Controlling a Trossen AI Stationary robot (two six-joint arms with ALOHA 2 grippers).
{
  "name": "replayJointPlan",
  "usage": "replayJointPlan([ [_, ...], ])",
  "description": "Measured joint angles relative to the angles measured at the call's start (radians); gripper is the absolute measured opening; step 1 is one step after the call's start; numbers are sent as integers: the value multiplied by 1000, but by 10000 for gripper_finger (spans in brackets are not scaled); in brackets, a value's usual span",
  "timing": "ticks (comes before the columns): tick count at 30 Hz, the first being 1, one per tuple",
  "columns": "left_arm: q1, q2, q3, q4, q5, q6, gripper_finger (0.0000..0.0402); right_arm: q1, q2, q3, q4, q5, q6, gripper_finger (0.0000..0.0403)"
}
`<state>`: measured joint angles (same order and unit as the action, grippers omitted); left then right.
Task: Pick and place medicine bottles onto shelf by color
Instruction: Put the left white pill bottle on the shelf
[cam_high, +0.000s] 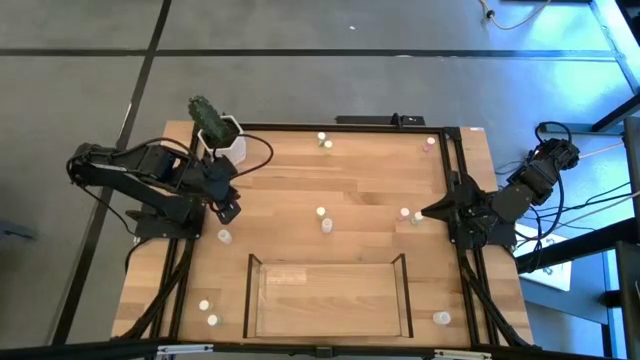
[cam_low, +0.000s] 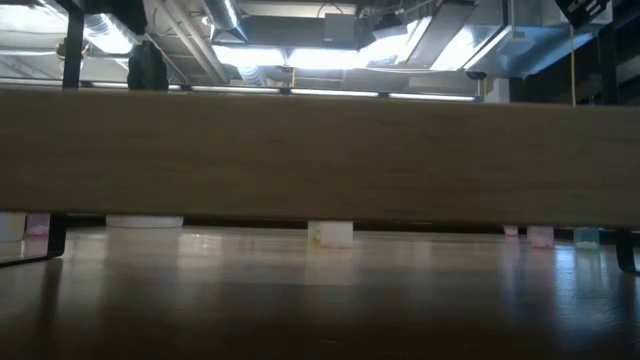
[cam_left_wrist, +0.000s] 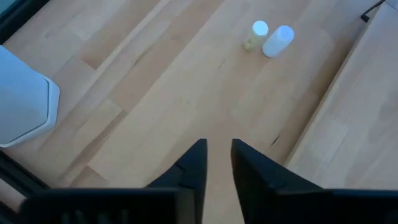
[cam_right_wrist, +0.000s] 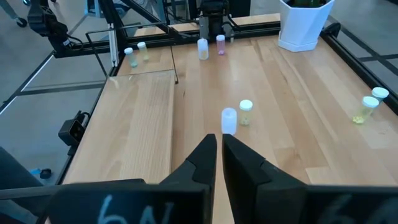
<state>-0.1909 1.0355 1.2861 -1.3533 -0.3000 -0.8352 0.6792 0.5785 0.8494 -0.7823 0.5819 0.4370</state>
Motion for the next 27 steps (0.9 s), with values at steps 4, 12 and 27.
replayJointPlan([
  [4, 2, 0, 0, 0, 0, 0, 109, 0, 0, 0, 0, 0, 0, 30],
  [12, 60, 13, 0, -11, 48, -159, 149, 0, 0, 0, 0, 0, -1, 30],
  [27, 51, 12, -172, -19, 180, -583, 147, 0, 0, 0, 0, 1, -1, 30],
])
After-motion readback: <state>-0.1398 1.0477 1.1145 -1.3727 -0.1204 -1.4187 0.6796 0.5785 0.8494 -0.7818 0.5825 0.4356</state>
